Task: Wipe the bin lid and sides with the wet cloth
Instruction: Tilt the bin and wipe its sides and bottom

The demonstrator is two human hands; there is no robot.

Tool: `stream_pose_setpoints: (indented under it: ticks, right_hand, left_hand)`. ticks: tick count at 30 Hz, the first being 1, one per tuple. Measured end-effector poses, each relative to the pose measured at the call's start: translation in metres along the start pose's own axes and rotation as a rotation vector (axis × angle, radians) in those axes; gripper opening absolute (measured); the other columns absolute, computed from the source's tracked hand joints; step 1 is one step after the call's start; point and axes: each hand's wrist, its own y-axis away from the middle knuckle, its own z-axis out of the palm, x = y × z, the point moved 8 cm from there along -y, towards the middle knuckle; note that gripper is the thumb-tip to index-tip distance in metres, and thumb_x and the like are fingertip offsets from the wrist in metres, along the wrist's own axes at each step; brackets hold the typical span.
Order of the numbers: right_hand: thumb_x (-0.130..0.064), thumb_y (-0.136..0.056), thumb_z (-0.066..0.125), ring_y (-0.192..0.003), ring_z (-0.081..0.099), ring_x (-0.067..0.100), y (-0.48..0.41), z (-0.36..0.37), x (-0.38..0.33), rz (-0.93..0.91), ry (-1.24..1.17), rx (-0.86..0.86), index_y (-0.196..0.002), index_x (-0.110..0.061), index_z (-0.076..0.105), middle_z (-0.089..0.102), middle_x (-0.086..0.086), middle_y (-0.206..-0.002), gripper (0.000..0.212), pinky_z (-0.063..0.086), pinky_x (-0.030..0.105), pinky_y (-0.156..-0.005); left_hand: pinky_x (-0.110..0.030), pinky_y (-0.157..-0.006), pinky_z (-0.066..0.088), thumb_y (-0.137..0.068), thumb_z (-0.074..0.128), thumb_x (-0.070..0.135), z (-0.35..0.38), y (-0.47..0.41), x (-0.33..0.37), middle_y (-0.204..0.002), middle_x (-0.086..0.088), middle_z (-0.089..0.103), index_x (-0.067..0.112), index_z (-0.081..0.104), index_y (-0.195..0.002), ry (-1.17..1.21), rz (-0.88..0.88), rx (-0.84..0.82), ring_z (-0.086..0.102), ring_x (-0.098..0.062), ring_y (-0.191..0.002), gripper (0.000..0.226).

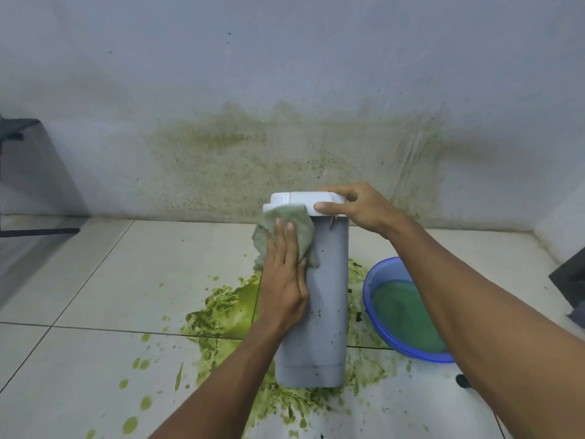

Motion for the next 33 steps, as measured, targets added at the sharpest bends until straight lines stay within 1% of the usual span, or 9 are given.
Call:
stream_pose_setpoints:
  ticks: [2,5,9,11,17,23,25,29,33]
  right_hand:
    - [-0.048,-0.076,0.081,-0.107,0.066,0.005,-0.001,-0.002,0.002,-0.024,-0.028,0.057,-0.114,-0.031,0.075,0.072,-0.014,-0.116,0.042,0.053,0.029,-0.091]
    - [-0.046,-0.078,0.081,-0.104,0.065,0.009,-0.003,0.005,0.004,-0.093,-0.063,0.110,-0.110,-0.029,0.073,0.070,-0.009,-0.117,0.036,0.052,0.028,-0.084]
    - [-0.063,-0.070,0.078,-0.113,0.061,0.013,-0.010,0.015,0.011,-0.124,-0.031,0.146,-0.120,-0.031,0.068,0.064,-0.007,-0.126,0.060,0.051,0.029,-0.092]
    - [-0.054,-0.075,0.081,-0.111,0.061,0.011,-0.013,0.012,0.011,-0.127,-0.033,0.160,-0.119,-0.031,0.068,0.064,-0.008,-0.124,0.051,0.050,0.025,-0.091]
    - [-0.035,-0.077,0.085,-0.085,0.060,-0.017,-0.011,0.004,0.012,-0.130,-0.138,0.158,-0.105,-0.032,0.072,0.069,-0.021,-0.106,0.031,0.045,0.006,-0.070]
    - [-0.040,-0.072,0.088,-0.096,0.066,-0.002,-0.017,0.010,0.010,-0.156,-0.136,0.220,-0.105,-0.025,0.076,0.072,-0.012,-0.110,0.039,0.050,0.011,-0.072]
    - [-0.040,-0.072,0.088,-0.101,0.067,0.007,-0.014,0.003,0.015,-0.157,-0.145,0.242,-0.109,-0.022,0.076,0.073,-0.007,-0.113,0.044,0.049,0.011,-0.072]
    - [-0.037,-0.071,0.089,-0.094,0.066,0.003,-0.013,-0.002,0.019,-0.140,-0.174,0.204,-0.106,-0.024,0.077,0.074,-0.005,-0.111,0.039,0.049,0.010,-0.072]
    - [-0.041,-0.067,0.091,-0.095,0.068,0.007,-0.021,0.005,0.015,-0.136,-0.182,0.220,-0.103,-0.023,0.078,0.075,-0.005,-0.107,0.042,0.052,0.015,-0.070]
  left_hand:
    - [-0.049,-0.125,0.021,-0.107,0.037,0.029,0.023,0.029,0.001,-0.172,-0.005,0.002,0.019,0.014,-0.163,-0.211,0.130,-0.098,0.004,-0.033,-0.158,0.062]
    - [-0.055,-0.118,0.030,-0.106,0.034,0.044,0.032,0.045,-0.003,-0.172,0.000,0.005,0.024,0.017,-0.163,-0.369,0.224,-0.165,0.003,-0.025,-0.158,0.063]
    - [-0.057,-0.120,0.021,-0.103,0.037,0.050,0.026,-0.002,-0.005,-0.171,0.000,-0.006,0.030,0.008,-0.163,-0.400,0.038,-0.063,-0.011,-0.021,-0.157,0.070]
    - [-0.057,-0.120,0.019,-0.104,0.039,0.049,0.033,-0.010,0.005,-0.171,-0.002,-0.007,0.030,0.008,-0.164,-0.395,0.011,-0.065,-0.011,-0.024,-0.157,0.070]
    - [-0.046,-0.113,0.036,-0.107,0.034,0.045,0.034,0.031,-0.001,-0.170,-0.003,0.014,0.024,0.022,-0.162,-0.478,0.468,-0.255,0.011,-0.026,-0.158,0.060]
    - [-0.052,-0.122,0.019,-0.107,0.033,0.043,0.022,-0.001,-0.015,-0.172,-0.006,0.000,0.022,0.006,-0.164,-0.388,-0.003,-0.047,-0.005,-0.029,-0.158,0.066]
    - [-0.054,-0.115,0.034,-0.106,0.038,0.041,0.044,-0.001,0.010,-0.171,-0.006,0.004,0.022,0.011,-0.164,-0.379,0.055,-0.085,-0.001,-0.029,-0.158,0.066]
    - [-0.051,-0.106,0.046,-0.107,0.036,0.046,0.061,0.046,0.016,-0.171,-0.002,0.011,0.024,0.022,-0.162,-0.450,0.496,-0.318,0.013,-0.027,-0.157,0.062]
    - [-0.049,-0.122,0.028,-0.106,0.035,0.046,0.020,0.036,-0.027,-0.171,-0.006,0.010,0.019,0.023,-0.162,-0.443,0.322,-0.192,0.010,-0.030,-0.158,0.063]
